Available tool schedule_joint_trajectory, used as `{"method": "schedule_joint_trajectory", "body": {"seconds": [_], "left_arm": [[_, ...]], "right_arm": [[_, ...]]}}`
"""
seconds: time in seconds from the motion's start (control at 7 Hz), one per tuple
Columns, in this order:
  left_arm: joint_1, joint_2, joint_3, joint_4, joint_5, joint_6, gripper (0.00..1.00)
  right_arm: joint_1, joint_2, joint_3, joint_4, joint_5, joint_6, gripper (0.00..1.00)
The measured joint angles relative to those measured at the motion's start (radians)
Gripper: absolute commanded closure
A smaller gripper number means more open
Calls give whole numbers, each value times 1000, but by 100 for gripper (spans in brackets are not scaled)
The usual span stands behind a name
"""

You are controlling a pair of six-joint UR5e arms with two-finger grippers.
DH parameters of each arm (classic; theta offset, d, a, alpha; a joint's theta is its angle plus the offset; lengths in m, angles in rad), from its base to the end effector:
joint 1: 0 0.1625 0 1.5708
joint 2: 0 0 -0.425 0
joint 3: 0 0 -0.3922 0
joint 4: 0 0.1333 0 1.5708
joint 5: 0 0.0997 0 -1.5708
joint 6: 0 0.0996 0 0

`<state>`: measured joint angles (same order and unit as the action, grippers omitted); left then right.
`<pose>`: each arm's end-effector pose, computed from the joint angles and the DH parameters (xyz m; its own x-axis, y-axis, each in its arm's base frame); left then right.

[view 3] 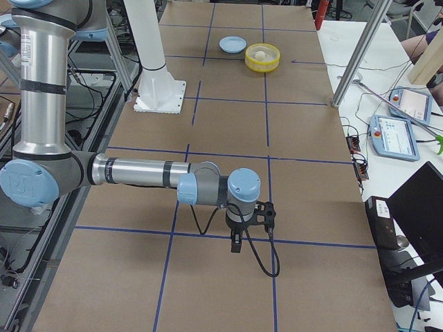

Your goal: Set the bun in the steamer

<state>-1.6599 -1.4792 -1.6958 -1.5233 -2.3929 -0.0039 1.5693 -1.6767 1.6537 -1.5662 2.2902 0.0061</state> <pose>-0.1003 -0.4447 0.6418 0.6767 -0.0747 -0.7324 0.0916 0.9957 -0.0169 0.0670 -0.4456 0.6709 0.7522 0.0171 0.6587 -0.0031 0.9997 -0.0224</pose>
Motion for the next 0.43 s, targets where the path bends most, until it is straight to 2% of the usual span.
{"method": "schedule_joint_trajectory", "body": {"seconds": [0.43], "left_arm": [[-2,-26,-26,64,-2,12,0]], "right_arm": [[0,0,0,0,0,0,0]]}}
